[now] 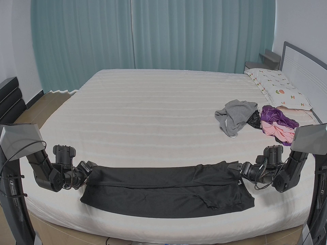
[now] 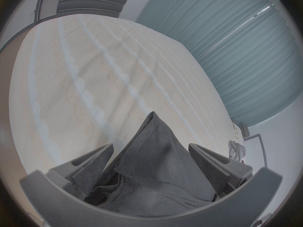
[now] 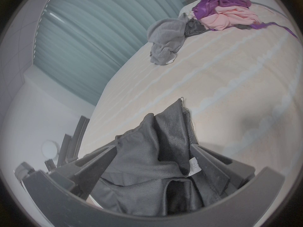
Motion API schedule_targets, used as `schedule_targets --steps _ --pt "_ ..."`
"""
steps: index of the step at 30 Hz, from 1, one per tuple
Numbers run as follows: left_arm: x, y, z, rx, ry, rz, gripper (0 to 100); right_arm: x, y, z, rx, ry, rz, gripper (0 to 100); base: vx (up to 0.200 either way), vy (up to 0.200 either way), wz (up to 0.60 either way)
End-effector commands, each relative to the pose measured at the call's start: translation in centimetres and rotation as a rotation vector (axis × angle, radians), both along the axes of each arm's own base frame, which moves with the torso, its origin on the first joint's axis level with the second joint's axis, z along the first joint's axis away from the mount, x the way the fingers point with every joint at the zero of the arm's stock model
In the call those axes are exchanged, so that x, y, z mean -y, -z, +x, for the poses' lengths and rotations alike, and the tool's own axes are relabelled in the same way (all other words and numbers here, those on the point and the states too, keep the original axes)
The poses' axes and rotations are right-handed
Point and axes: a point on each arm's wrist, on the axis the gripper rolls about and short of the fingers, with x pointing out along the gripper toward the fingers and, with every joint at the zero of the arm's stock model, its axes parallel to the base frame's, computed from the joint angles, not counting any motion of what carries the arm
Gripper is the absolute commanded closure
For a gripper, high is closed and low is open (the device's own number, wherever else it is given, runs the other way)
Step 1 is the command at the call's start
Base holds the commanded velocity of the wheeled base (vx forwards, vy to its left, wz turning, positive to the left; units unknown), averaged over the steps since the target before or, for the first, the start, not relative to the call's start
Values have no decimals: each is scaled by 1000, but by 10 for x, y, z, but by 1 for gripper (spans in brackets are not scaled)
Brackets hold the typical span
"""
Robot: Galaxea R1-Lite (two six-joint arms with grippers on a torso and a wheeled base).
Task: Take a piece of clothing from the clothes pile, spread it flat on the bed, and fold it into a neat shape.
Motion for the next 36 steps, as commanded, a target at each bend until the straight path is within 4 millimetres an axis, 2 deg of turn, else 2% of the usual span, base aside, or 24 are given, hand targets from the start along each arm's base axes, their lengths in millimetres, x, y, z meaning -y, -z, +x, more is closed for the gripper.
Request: schedule_targets --steps 1,8,9,13,15,20,23,25,28,36 --pt "5 4 -1 -13 11 4 0 -6 -14 -6 10 29 13 0 0 0 0" --pt "14 7 -3 -36 24 58 0 -9 -18 -12 -8 83 -31 0 0 0 0" --pt "14 7 -3 -36 24 58 100 -9 -18 -12 -8 83 -31 0 0 0 0" --pt "13 10 -1 -42 27 94 100 -10 -30 -16 -18 107 -4 0 0 0 0" --pt "11 7 2 -23 -3 121 100 -19 -37 -20 -47 94 12 0 0 0 0" --pt "11 4 3 -11 -26 144 100 -29 -31 -21 -133 92 -9 0 0 0 0" --pt "11 2 3 -2 -32 147 100 -32 -22 -17 -154 112 -21 0 0 0 0" --pt "12 -8 3 25 -34 144 100 -32 -10 -11 -171 142 -54 0 0 0 0" --pt "14 -10 3 34 -28 141 100 -32 -4 -7 -177 152 -66 0 0 0 0" --pt "14 -11 3 37 -28 140 100 -34 2 -1 -190 150 -73 0 0 0 0"
